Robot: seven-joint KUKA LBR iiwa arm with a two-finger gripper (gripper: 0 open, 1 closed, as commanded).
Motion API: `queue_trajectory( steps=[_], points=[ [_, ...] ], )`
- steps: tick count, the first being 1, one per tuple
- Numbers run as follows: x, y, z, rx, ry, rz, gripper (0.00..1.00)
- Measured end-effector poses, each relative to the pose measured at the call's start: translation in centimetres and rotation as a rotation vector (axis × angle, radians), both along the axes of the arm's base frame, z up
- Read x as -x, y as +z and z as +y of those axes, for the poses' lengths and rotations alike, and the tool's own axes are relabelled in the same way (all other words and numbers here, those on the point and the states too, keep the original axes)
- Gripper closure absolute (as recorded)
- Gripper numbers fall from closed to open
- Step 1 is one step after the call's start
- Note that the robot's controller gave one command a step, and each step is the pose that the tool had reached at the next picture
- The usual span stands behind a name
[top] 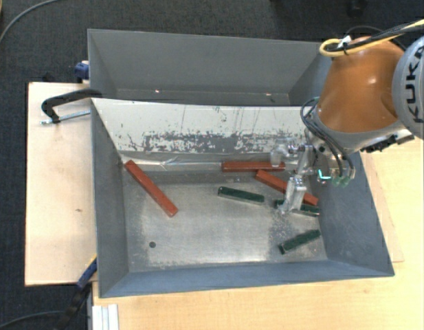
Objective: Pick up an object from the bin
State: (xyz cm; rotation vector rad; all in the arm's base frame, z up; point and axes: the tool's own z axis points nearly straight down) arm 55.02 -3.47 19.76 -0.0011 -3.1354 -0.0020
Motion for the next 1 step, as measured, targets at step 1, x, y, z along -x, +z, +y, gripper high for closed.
queue_trajectory(
  steps=[1],
  points=[
    [-2.01, -13.16, 5.82, -0.002, -0.026, 0.0, 0.0]
  ],
)
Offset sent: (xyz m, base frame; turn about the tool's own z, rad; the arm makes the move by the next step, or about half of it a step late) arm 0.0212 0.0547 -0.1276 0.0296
